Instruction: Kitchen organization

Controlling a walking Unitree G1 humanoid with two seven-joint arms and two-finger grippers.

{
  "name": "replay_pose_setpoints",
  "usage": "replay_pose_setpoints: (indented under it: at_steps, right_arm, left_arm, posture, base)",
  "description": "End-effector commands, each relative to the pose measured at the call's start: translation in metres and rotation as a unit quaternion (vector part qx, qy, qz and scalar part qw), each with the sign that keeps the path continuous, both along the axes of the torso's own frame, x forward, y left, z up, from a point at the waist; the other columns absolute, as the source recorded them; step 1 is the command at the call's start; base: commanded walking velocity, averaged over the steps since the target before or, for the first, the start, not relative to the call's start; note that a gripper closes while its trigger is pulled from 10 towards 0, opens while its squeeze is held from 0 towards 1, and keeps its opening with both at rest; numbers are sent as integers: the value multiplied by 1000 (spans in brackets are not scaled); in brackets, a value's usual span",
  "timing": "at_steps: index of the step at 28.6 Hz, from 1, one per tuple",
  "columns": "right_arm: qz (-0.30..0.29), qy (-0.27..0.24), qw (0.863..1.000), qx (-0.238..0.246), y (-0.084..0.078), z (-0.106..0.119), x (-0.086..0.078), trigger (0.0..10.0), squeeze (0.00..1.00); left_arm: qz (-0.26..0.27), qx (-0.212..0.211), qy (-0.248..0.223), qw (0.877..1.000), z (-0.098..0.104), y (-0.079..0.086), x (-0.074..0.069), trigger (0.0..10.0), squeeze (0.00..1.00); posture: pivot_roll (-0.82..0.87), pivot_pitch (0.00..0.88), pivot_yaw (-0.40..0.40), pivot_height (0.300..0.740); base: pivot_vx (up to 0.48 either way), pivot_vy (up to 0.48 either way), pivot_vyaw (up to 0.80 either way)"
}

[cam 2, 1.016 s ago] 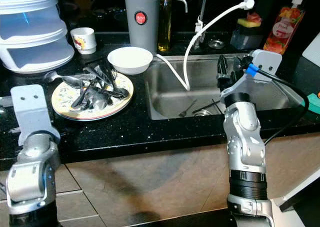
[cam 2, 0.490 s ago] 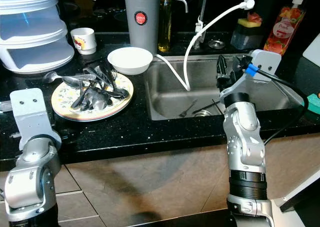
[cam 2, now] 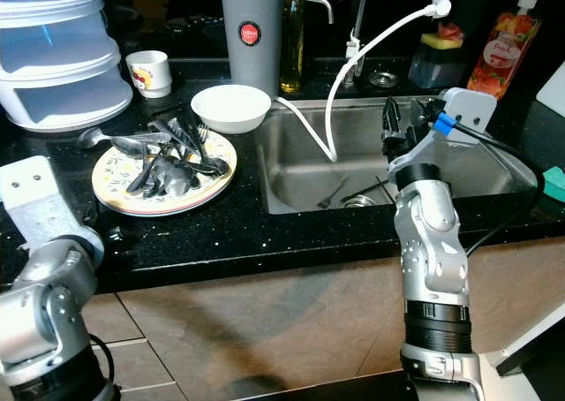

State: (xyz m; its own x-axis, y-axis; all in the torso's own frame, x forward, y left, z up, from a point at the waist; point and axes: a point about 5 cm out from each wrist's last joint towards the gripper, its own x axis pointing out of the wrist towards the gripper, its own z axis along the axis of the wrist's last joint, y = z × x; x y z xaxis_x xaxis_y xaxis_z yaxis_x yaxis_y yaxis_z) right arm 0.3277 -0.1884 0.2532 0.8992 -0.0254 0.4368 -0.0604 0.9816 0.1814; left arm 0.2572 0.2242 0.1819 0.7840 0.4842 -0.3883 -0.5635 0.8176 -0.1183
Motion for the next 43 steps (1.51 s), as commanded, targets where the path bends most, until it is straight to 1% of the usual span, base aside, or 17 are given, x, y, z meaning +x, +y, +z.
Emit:
replay_pose_setpoints:
  at_steps: [1,2,3,11,17,21,22,23,24,25,26,27,31,36,39,40,43]
  right_arm:
    - [-3,7,1000,1,-2,-2,0,10000,0]
    - [-2,7,1000,1,-2,-2,0,10000,0]
    - [-2,7,1000,1,-2,-2,0,10000,0]
    - [-3,7,1000,2,-2,-2,0,10000,0]
    - [-3,6,1000,2,-2,-2,0,10000,0]
    - [-3,6,1000,2,-2,-1,0,10000,0]
    - [-4,6,1000,2,-2,-1,0,10000,0]
    - [-4,6,1000,2,-2,-1,0,10000,0]
    - [-4,6,1000,2,-2,-1,0,10000,0]
    - [-4,6,1000,1,-2,-1,0,10000,0]
    - [-4,6,1000,1,-2,-1,0,10000,0]
    - [-4,6,1000,1,-2,-1,0,10000,0]
    - [-3,6,1000,1,-2,-1,0,10000,0]
    - [-3,7,1000,0,-2,-1,0,10000,0]
    - [3,9,1000,-2,0,-2,1,10000,0]
    - [5,9,1000,-2,0,-1,2,10000,0]
    - [6,9,1000,-2,0,-1,3,10000,0]
  left_arm:
    - [7,-41,102,994,-41,5,-6,7686,0]
    - [13,-41,103,994,-41,9,-6,5176,0]
    - [17,-36,105,994,-41,12,-6,0,0]
    - [43,5,115,992,-38,28,-6,0,0]
    - [87,56,86,991,-22,48,-1,0,0]
    - [106,177,23,978,10,60,2,0,0]
    - [101,184,15,978,13,58,3,3529,0]
    - [101,184,15,978,13,58,3,3529,0]
    - [85,183,3,979,16,53,6,10000,0]
    - [39,184,-34,982,24,32,11,10000,180]
    - [39,184,-34,982,24,32,11,10000,180]
    - [25,183,-48,982,27,24,11,10000,1000]
    - [3,173,-65,983,24,4,3,10000,1000]
    - [-10,157,-86,984,23,-5,-5,10000,1000]
    - [-64,166,-122,976,28,-22,-16,10000,1000]
    - [-96,160,-137,973,29,-30,-20,10000,0]
    - [-104,162,-142,971,30,-32,-21,10000,0]
  posture:
    - [90,2,-45,740]
    - [90,2,-45,740]
    - [90,2,-45,740]
    - [90,2,-45,740]
    - [89,4,-47,740]
    - [90,5,-48,740]
    - [90,5,-48,740]
    - [90,5,-48,740]
    - [90,5,-48,740]
    - [90,5,-48,740]
    - [90,5,-48,740]
    - [90,5,-48,740]
    - [90,5,-48,740]
    - [90,5,-48,740]
    - [90,5,-48,740]
    - [90,5,-48,740]
    - [90,5,-48,740]
  base:
    - [0,0,0]
    - [0,0,0]
    - [0,0,0]
    - [0,0,0]
    - [0,0,0]
    - [0,0,0]
    - [0,0,0]
    - [0,0,0]
    - [0,0,0]
    - [0,0,0]
    - [0,0,0]
    - [0,0,0]
    - [0,0,0]
    - [0,0,0]
    - [0,0,0]
    - [0,0,0]
    - [0,0,0]
